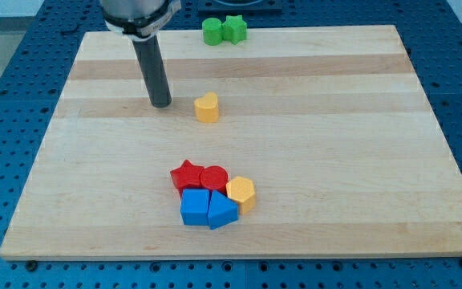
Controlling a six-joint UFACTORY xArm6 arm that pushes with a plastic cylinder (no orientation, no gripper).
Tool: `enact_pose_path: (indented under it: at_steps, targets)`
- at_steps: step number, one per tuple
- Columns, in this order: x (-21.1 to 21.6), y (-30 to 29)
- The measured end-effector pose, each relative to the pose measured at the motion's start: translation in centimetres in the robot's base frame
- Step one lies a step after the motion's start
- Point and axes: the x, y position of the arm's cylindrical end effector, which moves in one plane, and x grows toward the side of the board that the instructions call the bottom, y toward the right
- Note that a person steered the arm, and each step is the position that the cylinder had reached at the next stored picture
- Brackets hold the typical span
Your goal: Nudge the yellow heart a bit right and down
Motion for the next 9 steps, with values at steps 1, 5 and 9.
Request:
enact_pose_path:
  at_steps: [1,5,9]
  targets:
    - [-1.2,0.9]
    - [0.8,3.4]
    - [5.6,16.0]
